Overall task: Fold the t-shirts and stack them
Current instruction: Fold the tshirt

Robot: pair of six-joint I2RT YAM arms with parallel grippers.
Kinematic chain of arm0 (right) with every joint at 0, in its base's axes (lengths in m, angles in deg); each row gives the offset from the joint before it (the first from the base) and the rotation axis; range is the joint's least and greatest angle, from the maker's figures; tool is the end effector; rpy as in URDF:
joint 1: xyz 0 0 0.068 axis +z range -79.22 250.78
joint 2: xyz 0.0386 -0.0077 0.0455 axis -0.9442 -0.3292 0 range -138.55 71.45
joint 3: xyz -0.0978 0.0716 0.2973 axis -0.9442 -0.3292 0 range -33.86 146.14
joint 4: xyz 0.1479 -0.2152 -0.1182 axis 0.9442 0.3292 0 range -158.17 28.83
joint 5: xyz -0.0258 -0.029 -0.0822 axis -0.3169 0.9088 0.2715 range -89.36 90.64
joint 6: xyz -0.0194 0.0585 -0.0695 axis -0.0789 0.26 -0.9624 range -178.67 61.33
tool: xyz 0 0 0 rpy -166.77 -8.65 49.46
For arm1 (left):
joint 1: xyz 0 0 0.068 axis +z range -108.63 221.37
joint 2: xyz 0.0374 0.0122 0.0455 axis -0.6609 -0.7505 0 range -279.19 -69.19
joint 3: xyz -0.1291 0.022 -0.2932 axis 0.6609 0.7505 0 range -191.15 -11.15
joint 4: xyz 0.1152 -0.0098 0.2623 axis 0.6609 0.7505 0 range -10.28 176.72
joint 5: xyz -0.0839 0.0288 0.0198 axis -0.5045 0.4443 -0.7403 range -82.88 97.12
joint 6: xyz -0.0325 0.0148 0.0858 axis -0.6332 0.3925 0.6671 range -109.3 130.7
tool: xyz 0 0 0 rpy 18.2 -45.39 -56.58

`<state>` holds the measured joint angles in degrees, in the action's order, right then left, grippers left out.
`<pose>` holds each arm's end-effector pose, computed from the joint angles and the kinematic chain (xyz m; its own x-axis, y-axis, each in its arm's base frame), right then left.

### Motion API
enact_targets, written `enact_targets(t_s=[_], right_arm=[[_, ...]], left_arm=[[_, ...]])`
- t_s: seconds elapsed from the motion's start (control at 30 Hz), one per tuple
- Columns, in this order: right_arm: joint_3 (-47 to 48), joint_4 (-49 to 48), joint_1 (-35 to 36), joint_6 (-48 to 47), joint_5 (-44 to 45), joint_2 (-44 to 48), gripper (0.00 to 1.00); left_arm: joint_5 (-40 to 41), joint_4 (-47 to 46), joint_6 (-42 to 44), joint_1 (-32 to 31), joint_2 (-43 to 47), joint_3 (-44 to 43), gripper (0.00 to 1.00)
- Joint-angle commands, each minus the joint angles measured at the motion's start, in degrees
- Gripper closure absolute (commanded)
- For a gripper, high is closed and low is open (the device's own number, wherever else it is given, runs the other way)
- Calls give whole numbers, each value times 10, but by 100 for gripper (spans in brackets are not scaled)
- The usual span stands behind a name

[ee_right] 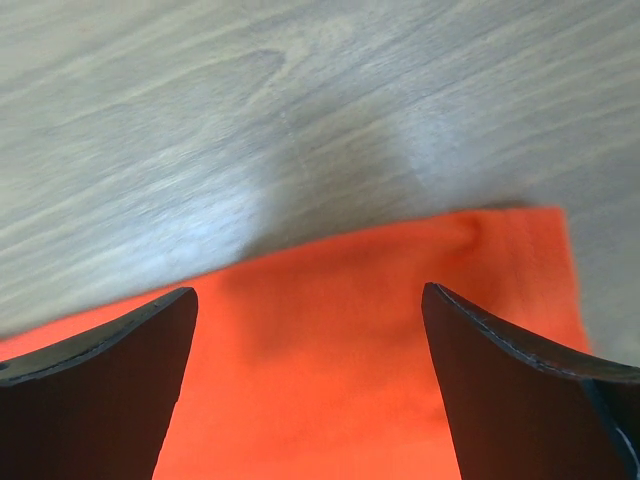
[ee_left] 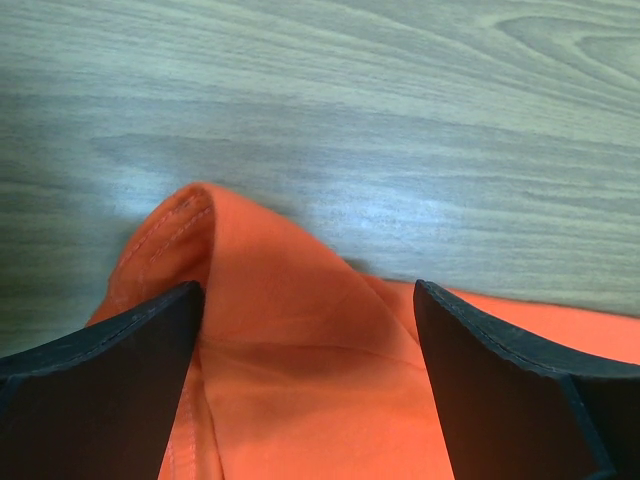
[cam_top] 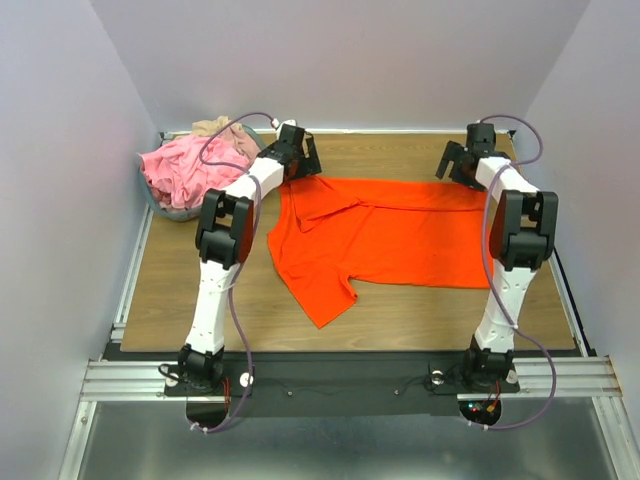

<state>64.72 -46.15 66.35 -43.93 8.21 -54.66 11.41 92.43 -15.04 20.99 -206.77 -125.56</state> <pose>0.5727 -0.0554 0.1752 -0.6926 0.3066 -0.6530 0.3494 0.9345 0.0681 0.6138 -0.2213 0.1810 -0.6211 -0.2313 -0.7488 0.0229 0.9497 -0.3124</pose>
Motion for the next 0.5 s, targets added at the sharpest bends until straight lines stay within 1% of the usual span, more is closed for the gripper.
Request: enact_targets(t_s=[0.0,0.03,0.07,0.1,0.13,0.17,0.2,0.23,0.27,0.3,0.33,0.37,0.43,0.47], right_arm=[[-2,-3,-4,-11,-12,128,0],[-30,-2,-4,-8,-12,172,0],[-50,-1,-4,1,-12,195,0],[-91,0,-4,13,-12,243,0],[-91,0,-4,13,-12,267,0],[-140,0,-4,29,-6,288,0],[-165,1,-4,38,-3,316,0],[-193,3,-4,49,2,339,0],[-245,5,-4,75,9,390,0],[-278,5,-4,87,10,415,0],[-306,7,-4,106,10,469,0],[-359,9,-5,115,8,494,0],[-406,14,-5,135,4,545,0],[-429,18,-5,151,6,590,0]], left_arm=[[0,16,17,-9,108,-28,1],[4,18,19,-24,146,-13,1],[11,20,21,-32,166,0,1],[14,18,23,-53,211,35,1],[19,16,23,-64,234,35,1],[36,16,23,-77,258,74,1],[45,17,21,-89,280,98,1],[53,17,8,-99,331,123,2],[69,17,1,-126,386,185,2],[77,14,-16,-137,418,223,1],[93,7,-48,-166,451,310,1],[98,-9,-64,-180,515,354,2],[117,-14,-99,-215,577,442,1],[133,-12,-153,-232,605,520,1]])
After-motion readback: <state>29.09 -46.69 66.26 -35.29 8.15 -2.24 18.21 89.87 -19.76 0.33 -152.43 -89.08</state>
